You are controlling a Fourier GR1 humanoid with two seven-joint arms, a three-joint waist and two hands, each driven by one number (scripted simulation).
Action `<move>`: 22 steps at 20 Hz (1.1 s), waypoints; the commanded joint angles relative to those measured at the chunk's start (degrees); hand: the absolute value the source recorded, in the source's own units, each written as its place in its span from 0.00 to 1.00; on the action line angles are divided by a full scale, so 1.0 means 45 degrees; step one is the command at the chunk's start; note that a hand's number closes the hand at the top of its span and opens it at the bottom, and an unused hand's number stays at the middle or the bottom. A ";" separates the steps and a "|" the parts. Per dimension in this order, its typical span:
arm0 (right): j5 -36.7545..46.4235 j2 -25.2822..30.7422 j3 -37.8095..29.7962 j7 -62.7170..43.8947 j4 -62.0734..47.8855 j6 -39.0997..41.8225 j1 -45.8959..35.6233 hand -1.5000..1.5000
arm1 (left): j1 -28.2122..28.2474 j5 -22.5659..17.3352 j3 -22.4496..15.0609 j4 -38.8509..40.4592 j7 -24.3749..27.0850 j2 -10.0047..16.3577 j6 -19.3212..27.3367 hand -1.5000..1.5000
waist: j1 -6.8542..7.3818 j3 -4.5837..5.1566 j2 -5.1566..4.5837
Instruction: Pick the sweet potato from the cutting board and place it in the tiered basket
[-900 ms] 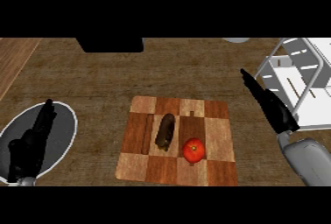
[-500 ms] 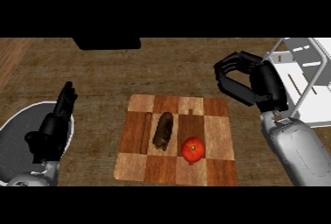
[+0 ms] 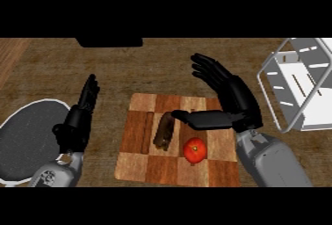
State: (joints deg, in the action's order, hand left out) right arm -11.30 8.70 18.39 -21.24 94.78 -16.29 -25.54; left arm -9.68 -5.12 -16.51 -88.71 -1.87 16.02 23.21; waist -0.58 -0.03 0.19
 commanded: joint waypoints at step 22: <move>0.1468 0.0389 0.6604 -1.1835 -0.3382 0.7974 -0.9994 0.00 | -0.0882 0.0621 -0.0560 0.0384 -0.0296 -0.0759 -0.0027 0.50 | 0.0596 0.0063 -0.0055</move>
State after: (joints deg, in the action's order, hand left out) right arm -3.56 16.59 45.78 -63.88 87.43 14.36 -64.72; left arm -12.69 -3.74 -17.83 -87.24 -3.02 14.03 22.13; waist 2.08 0.36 0.27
